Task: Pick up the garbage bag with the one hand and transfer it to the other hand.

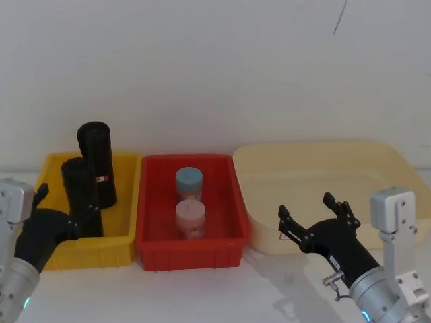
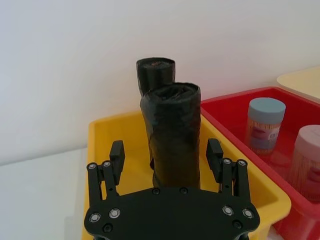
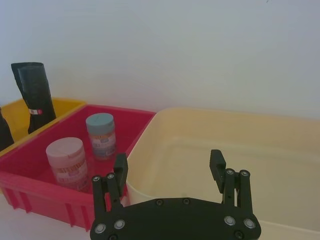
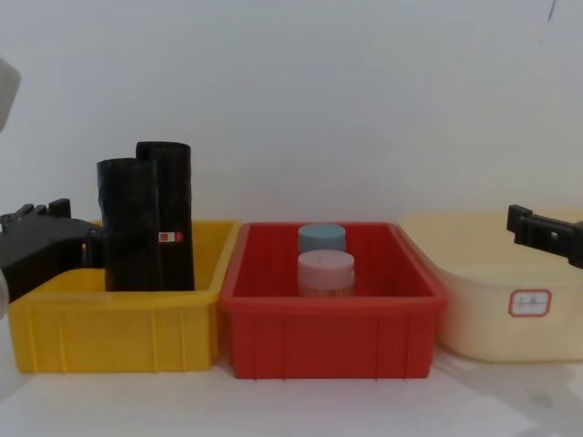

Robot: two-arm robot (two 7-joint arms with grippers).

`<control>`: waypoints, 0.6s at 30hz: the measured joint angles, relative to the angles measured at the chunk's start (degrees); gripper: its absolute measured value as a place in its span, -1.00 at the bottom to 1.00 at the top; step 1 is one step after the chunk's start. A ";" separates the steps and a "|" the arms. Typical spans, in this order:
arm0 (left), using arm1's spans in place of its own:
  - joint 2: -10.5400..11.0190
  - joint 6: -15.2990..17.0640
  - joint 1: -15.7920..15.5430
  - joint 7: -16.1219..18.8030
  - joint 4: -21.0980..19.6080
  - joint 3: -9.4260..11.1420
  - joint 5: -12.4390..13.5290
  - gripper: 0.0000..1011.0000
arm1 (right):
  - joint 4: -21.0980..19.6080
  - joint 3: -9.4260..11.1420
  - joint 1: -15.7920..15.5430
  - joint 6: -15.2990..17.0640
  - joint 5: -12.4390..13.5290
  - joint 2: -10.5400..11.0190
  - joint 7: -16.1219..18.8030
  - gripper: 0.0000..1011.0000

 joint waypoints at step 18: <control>-2.10 -1.87 -6.78 -5.16 7.61 1.01 -0.34 0.73 | 0.00 0.00 0.00 0.00 0.00 0.00 0.00 0.98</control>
